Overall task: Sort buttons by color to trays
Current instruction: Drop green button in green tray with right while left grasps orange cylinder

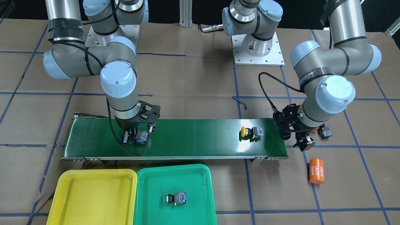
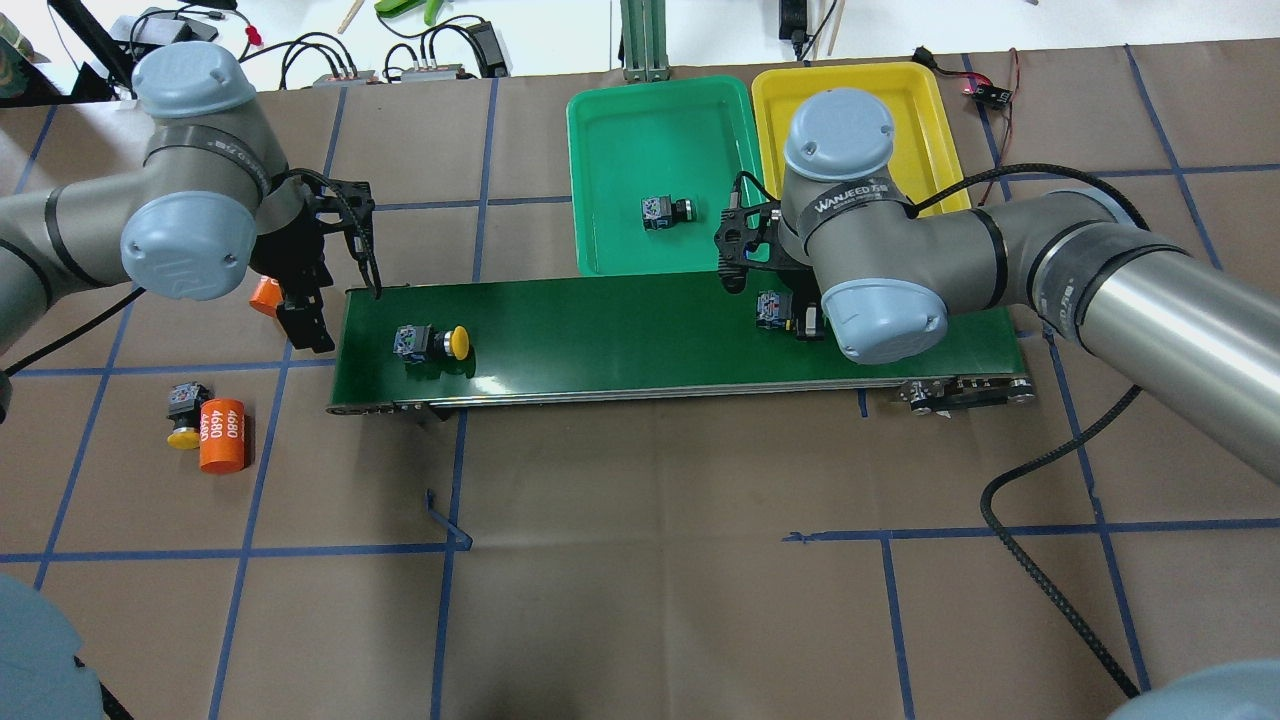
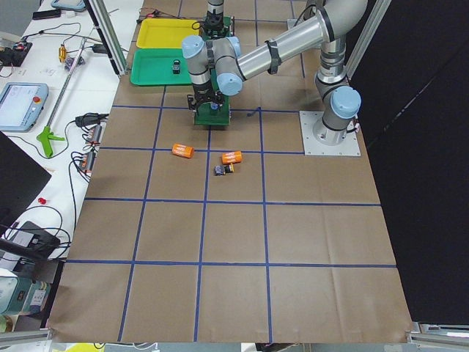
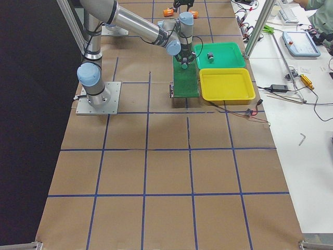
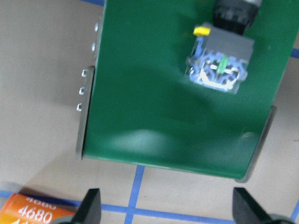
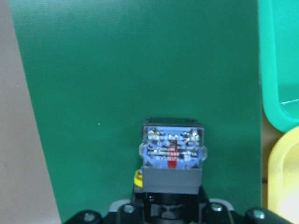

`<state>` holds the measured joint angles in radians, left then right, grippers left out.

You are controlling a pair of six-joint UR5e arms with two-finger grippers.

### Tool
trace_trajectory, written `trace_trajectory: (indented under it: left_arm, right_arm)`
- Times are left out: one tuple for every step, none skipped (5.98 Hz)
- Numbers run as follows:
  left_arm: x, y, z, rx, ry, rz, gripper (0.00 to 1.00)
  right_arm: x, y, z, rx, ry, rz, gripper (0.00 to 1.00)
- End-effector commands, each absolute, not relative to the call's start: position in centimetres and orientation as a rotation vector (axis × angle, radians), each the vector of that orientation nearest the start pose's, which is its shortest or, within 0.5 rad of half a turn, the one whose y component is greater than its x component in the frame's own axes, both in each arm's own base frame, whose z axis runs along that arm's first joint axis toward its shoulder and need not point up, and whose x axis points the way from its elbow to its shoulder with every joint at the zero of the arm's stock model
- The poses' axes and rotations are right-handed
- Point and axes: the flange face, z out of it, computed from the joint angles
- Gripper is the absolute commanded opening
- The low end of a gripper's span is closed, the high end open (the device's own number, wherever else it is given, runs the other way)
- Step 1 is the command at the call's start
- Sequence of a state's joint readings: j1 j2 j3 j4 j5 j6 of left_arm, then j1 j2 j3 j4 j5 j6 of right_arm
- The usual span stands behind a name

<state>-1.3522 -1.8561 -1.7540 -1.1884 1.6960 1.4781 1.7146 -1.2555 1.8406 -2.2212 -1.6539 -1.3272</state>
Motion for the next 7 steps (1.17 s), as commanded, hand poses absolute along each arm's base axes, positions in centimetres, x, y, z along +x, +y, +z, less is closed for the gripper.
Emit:
trace_trajectory:
  left_arm:
    - [10.4, -58.2, 29.7, 1.408, 2.824, 0.109, 0.98]
    - [12.2, -59.8, 27.9, 1.139, 2.953, 0.124, 0.98]
    - [13.4, -62.4, 26.8, 1.0, 2.967, 0.08, 0.98]
    - [14.7, -65.4, 25.6, 0.902, 2.985, 0.05, 0.98]
    - [15.2, -67.4, 21.2, 0.888, 3.006, 0.074, 0.98]
    - [14.1, -68.0, 19.3, 0.901, 3.0, 0.067, 0.98]
    - [13.0, -67.8, 18.8, 0.887, 3.011, 0.087, 0.98]
  right_arm:
    - [16.9, -55.1, 29.4, -2.248, 2.422, -0.06, 0.16]
    - [17.1, -56.5, 31.0, -2.275, 2.425, -0.134, 0.16]
    - [17.7, -60.3, 32.1, -2.291, 2.425, -0.194, 0.16]
    - [19.2, -65.0, 31.5, -2.32, 2.369, -0.269, 0.16]
    - [20.9, -69.8, 29.5, -2.307, 2.301, -0.361, 0.16]
    - [24.2, -72.7, 27.2, -2.309, 2.227, -0.432, 0.17]
    - [25.8, -74.7, 25.1, -2.287, 2.17, -0.487, 0.21]
